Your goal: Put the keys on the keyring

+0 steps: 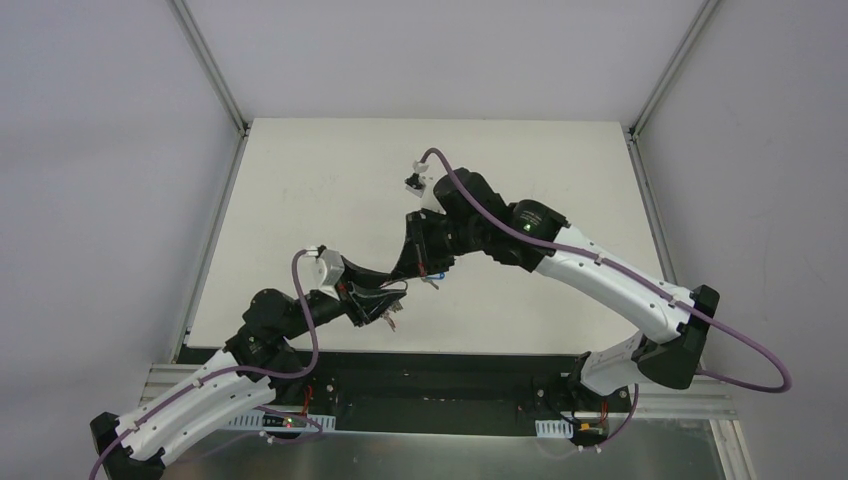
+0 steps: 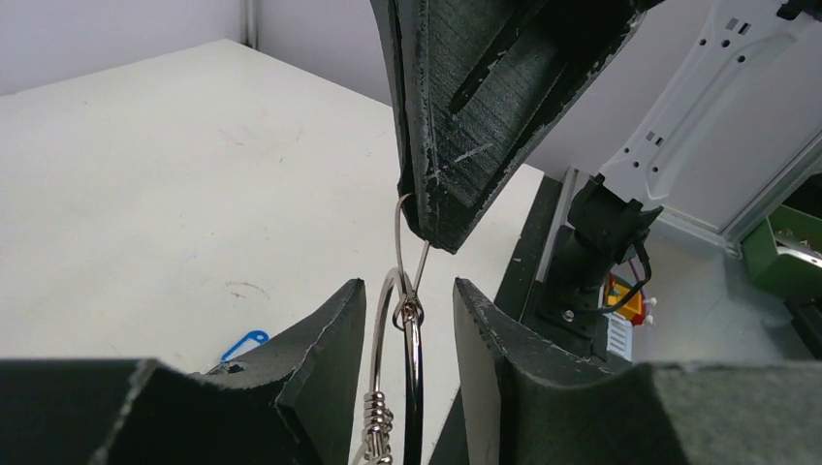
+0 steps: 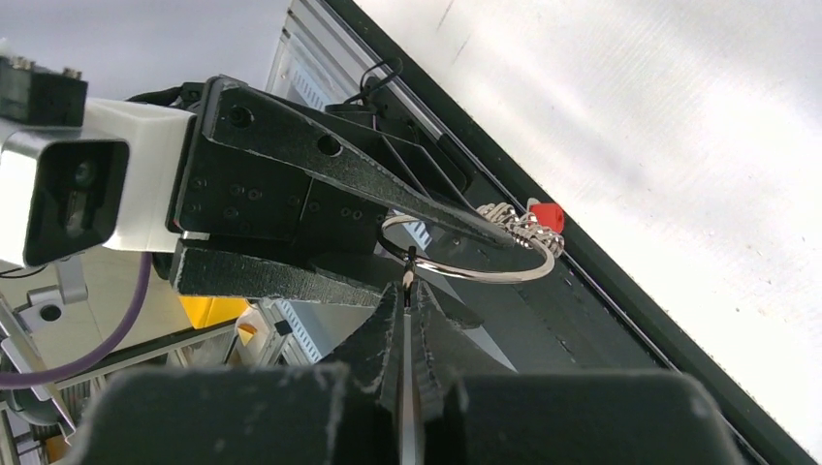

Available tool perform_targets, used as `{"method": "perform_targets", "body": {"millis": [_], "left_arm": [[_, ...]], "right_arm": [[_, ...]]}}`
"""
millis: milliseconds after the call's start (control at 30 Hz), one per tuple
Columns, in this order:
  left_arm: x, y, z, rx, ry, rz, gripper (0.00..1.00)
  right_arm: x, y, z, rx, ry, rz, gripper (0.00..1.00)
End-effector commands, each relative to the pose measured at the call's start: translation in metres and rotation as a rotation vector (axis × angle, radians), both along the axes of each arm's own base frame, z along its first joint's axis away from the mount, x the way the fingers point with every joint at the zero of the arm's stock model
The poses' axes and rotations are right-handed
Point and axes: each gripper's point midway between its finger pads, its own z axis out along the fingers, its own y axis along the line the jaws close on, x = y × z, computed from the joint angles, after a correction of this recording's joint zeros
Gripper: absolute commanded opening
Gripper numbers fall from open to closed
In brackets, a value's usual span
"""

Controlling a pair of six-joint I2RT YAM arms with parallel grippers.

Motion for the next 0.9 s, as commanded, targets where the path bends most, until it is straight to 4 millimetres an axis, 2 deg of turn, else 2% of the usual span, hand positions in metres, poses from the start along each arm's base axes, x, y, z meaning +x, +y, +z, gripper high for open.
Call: {"method": "perform_targets", "body": {"millis": [0, 200, 333, 533, 867], "left_arm": [[-0.003, -0.001, 0.017, 0.01, -0.125, -0.015, 0.38], [0.004, -0.004, 0.02, 0.075, -0.205, 0.001, 0.37], [0.006, -0.014, 0.02, 0.133, -0.219, -0.036, 0.35], [0.001, -0.023, 0.02, 0.169, -0.217, -0.1, 0.35], [0.005, -0.024, 0.015, 0.198, -0.231, -0.094, 0.31]], "right_arm": [[-0.002, -0.011, 0.004, -0.076, 0.001, -0.02, 0.0], [0.0, -0.031, -0.007, -0.186, 0.0, -0.062, 0.0], [0.003, -0.039, -0.013, -0.217, -0.019, -0.083, 0.0], [0.012, -0.04, -0.016, -0.211, -0.02, -0.091, 0.0], [0.016, -0.031, -0.009, -0.184, -0.018, -0.079, 0.0]]}}
